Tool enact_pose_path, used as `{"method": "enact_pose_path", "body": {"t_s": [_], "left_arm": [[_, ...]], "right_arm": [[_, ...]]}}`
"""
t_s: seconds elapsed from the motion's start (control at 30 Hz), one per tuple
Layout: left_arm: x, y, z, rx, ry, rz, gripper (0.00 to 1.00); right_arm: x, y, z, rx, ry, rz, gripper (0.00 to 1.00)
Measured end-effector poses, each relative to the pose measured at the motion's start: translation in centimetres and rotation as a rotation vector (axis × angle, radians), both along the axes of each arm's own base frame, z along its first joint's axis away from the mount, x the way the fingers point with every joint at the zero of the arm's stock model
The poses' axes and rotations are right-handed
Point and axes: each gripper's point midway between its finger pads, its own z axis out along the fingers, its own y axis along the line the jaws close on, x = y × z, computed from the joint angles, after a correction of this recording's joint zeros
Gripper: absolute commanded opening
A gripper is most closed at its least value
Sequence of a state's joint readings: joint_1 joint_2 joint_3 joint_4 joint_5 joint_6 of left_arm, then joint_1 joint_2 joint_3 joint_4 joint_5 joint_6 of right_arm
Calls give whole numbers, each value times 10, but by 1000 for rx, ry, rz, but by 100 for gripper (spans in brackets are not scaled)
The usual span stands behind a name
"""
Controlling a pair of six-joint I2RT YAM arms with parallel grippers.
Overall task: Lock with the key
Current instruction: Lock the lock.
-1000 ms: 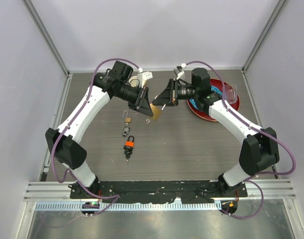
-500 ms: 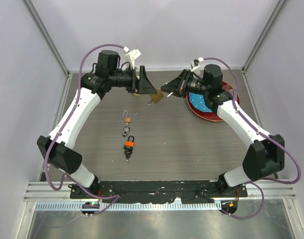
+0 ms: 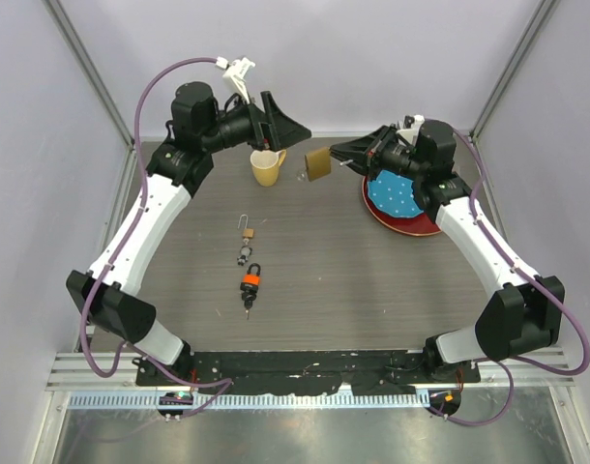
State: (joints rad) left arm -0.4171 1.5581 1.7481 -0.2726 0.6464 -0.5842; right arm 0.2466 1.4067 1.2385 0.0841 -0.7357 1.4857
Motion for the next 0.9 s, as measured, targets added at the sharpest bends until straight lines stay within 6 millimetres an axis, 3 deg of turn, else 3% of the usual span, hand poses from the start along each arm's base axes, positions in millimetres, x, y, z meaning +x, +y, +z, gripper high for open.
{"method": "enact_pose_path", "body": {"t_s": [0.2, 0.47, 0.67, 0.9], "left_arm": [[3, -15, 1, -36, -7, -33, 74], [-1, -42, -39, 1, 81, -99, 67], [-8, -48, -70, 33, 141, -115, 62], [-11, -47, -95, 58, 193, -107, 47]], "right_arm": [[1, 0, 4, 62, 90, -9, 2], [3, -2, 4, 88, 134, -23, 2], [5, -4, -3, 90, 158, -35, 2], [6, -6, -11, 86, 181, -41, 2]]}}
